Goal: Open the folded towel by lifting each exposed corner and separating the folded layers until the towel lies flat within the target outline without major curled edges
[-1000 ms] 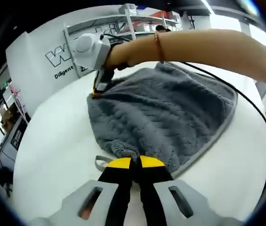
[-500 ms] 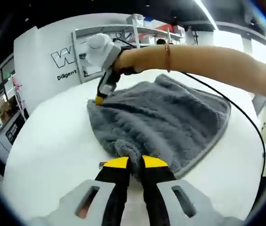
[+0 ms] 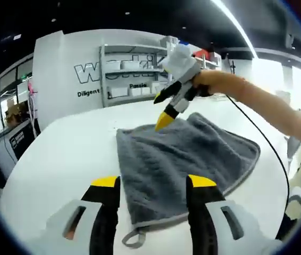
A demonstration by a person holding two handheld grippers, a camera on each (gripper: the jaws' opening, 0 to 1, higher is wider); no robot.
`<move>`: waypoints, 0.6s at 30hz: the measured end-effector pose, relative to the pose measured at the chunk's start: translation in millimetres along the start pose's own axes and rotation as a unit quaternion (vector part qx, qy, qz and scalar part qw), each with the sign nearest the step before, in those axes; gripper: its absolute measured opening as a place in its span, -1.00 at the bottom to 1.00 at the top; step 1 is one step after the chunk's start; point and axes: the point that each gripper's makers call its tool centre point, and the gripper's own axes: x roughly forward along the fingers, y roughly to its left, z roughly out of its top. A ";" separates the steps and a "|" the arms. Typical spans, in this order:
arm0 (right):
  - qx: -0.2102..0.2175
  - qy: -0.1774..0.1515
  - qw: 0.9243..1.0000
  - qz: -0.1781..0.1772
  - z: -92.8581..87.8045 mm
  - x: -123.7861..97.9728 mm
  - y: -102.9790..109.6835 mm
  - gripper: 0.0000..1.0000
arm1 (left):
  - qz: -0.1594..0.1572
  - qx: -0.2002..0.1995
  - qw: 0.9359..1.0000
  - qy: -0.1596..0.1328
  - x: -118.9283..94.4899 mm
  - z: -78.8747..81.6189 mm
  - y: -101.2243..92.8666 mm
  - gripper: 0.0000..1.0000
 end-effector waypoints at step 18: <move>0.007 -0.077 0.997 -0.011 -69.7 -130.7 68.1 0.99 | -0.053 -0.030 0.998 -0.008 2.0 -5.4 -4.3 0.99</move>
